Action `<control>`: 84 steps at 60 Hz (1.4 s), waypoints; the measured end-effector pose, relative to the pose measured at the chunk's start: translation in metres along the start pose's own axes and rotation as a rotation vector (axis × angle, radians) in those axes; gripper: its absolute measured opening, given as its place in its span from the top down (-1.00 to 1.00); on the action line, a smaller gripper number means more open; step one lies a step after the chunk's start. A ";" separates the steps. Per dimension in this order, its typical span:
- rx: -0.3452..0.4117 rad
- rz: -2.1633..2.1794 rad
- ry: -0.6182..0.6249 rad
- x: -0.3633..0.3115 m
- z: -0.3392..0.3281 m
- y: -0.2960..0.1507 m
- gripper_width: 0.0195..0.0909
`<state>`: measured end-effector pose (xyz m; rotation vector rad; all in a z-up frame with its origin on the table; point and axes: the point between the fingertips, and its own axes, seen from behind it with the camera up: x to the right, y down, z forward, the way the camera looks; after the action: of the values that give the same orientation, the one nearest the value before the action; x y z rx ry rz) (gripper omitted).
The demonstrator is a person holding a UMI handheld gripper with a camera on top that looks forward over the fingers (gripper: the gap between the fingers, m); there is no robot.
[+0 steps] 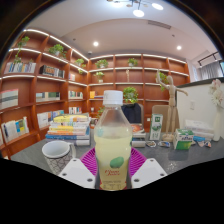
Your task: Pour water
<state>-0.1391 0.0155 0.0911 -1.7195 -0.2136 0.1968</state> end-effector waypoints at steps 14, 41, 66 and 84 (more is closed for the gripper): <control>0.023 -0.005 0.048 0.004 -0.003 -0.001 0.21; -0.027 0.118 0.125 0.040 -0.108 0.002 -0.84; -0.008 0.068 0.360 0.148 -0.190 -0.035 -0.84; 0.000 0.049 0.420 0.172 -0.209 -0.042 -0.85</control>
<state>0.0784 -0.1340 0.1638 -1.7254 0.1380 -0.1301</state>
